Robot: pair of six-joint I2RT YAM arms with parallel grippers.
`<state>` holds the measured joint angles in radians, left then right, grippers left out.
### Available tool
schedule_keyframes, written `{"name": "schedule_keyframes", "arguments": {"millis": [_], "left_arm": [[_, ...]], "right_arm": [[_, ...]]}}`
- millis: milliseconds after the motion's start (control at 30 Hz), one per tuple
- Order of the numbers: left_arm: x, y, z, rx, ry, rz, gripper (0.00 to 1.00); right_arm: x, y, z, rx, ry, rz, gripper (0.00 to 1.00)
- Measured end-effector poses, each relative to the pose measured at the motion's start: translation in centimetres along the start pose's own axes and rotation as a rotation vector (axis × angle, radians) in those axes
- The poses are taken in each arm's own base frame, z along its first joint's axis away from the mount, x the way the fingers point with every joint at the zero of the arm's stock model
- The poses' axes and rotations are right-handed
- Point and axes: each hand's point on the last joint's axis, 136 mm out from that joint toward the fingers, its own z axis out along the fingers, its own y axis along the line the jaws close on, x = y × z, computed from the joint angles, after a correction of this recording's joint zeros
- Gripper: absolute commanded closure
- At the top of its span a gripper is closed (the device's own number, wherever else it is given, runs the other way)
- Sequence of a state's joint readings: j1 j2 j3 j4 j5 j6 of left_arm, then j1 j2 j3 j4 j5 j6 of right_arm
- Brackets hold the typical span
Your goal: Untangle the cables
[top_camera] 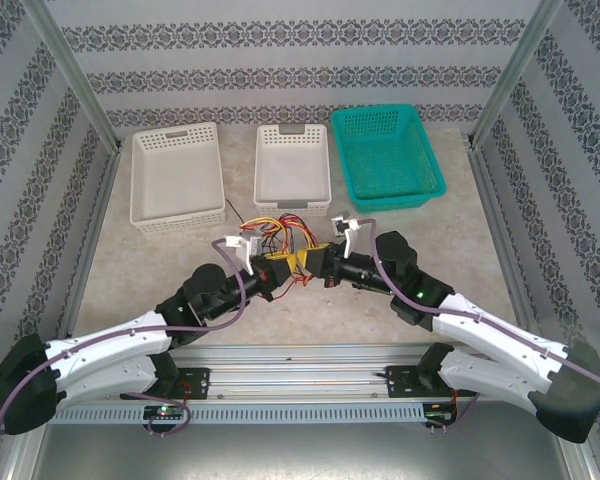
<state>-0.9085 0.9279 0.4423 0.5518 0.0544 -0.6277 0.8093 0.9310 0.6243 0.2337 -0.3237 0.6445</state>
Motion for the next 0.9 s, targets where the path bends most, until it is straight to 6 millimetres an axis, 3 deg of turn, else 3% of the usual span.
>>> {"name": "schedule_keyframes", "arguments": {"millis": [167,333,567,700,900], "left_arm": [[-0.1,-0.6,-1.2,0.032,-0.022,-0.033,1.00],[0.8,-0.3,-2.2,0.044,-0.014,-0.071,1.00],[1.3,-0.1,-3.7,0.056,-0.022,-0.097,1.00],[2.9,0.3,-3.9,0.051,0.024,-0.108,1.00],[3.7,0.9,-4.0,0.025,0.051,-0.116,1.00]], "right_arm": [[0.2,-0.9,-1.4,0.056,-0.049,0.017,1.00],[1.6,-2.3,-2.9,0.093,-0.076,0.107,1.00],[2.6,-4.2,-6.7,0.118,-0.191,0.264,1.00],[4.1,-5.3,-8.3,0.119,-0.215,0.359,1.00],[5.4,-6.6,-9.8,0.171,-0.227,0.419,1.00]]}}
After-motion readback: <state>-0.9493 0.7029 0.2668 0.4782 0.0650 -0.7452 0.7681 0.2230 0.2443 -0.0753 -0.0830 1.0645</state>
